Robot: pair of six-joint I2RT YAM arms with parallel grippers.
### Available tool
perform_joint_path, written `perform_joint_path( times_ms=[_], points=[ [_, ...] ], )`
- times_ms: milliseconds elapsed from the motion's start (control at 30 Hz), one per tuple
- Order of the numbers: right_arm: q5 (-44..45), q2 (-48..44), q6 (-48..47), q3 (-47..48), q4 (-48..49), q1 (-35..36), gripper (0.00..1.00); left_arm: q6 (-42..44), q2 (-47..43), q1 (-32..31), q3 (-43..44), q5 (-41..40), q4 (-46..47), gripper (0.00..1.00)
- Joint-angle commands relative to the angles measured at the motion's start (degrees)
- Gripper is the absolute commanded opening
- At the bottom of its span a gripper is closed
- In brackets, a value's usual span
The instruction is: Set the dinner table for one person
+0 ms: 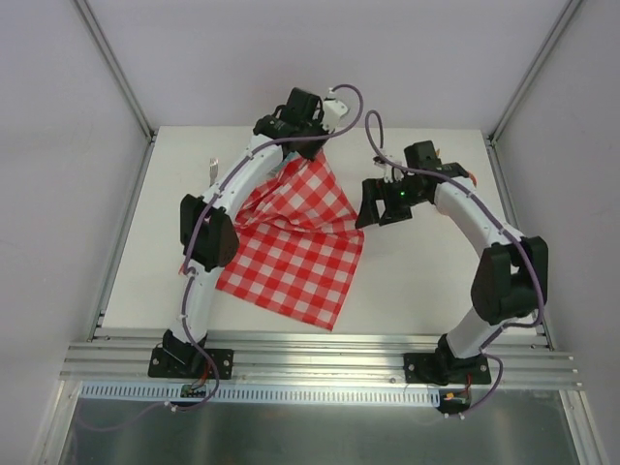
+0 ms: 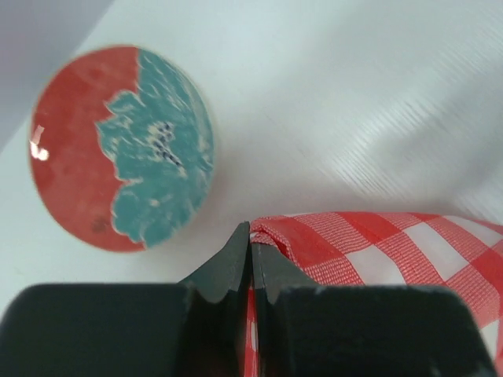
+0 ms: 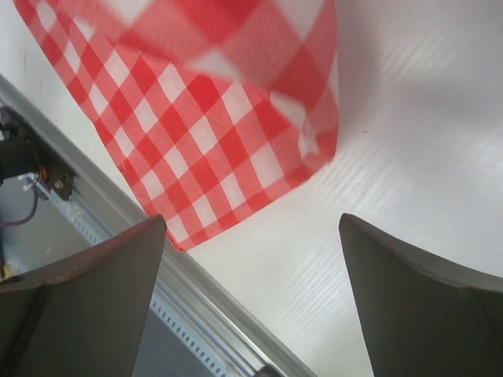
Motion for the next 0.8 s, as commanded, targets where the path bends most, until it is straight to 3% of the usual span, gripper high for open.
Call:
perform_joint_path(
  times_ms=[0,67,100,133,167,267,433,533,667,767],
  points=[
    [3.52,-7.99,-3.07,-0.62,-1.74,-1.94,0.97,1.29,7.28,2.06,18.05,-0.79,1.11,0.00],
    [3.87,-10.63,-4.65,-0.98,-2.88,-2.12,0.97,3.30,13.09,2.33,23.63,-2.28,1.99,0.00],
    [3.35,-11.16,-4.83,-1.33,-2.97,-2.12,0.97,5.67,14.15,2.33,24.96,-3.51,2.95,0.09],
    [3.08,-11.60,-4.84,-1.59,-2.97,-2.12,0.97,6.04,14.25,2.16,23.93,-5.26,7.65,0.57],
    [2.91,-11.95,-3.70,-2.64,-2.28,-2.12,0.97,6.48,13.73,2.15,22.44,-8.67,9.44,0.96],
    [0.54,-10.47,-0.46,-4.57,0.01,-1.86,0.97,4.48,9.08,2.59,18.48,-9.75,10.60,0.99],
    [-6.13,-5.64,1.40,-4.67,4.57,0.08,0.97,3.23,-12.75,2.77,-5.22,-10.55,10.25,0.99],
    [-13.08,2.53,1.41,-0.29,3.45,1.66,0.97,3.49,-23.87,2.68,-18.59,-10.98,8.41,0.99],
    [-16.43,12.02,2.20,3.94,7.21,3.50,0.97,2.70,-29.17,2.94,-24.94,-12.39,5.68,0.99],
    [-18.62,19.49,3.25,6.49,8.01,5.35,0.97,3.49,-26.81,3.56,-22.85,-14.24,4.54,0.99]
  ],
)
